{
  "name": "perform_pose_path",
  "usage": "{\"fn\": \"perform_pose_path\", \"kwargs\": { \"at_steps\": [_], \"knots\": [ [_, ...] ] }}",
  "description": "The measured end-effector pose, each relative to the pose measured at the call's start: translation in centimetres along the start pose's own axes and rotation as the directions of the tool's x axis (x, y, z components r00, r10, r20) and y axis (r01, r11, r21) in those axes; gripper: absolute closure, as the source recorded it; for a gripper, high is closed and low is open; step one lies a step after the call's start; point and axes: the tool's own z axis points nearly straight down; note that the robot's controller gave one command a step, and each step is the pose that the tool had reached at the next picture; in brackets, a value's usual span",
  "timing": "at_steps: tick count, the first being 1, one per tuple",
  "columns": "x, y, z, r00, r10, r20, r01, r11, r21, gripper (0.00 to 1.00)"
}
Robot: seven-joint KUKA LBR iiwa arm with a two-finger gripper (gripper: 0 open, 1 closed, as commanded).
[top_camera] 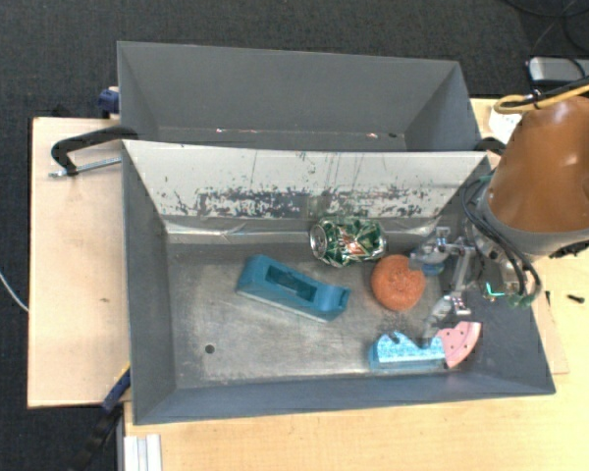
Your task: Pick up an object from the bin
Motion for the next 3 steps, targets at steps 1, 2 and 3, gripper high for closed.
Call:
{"fn": "perform_pose_path", "kwargs": {
  "at_steps": [1,2,3],
  "knots": [
    [-0.1,0.0,-0.4,1.000,-0.002,0.007,0.002,1.000,0.001,0.00],
    [-4.9,-2.1,6.3,0.995,-0.097,0.016,0.097,0.995,0.004,0.00],
    [-1.2,-3.8,6.6,0.973,-0.232,0.002,0.232,0.973,-0.001,0.00]
  ]
}}
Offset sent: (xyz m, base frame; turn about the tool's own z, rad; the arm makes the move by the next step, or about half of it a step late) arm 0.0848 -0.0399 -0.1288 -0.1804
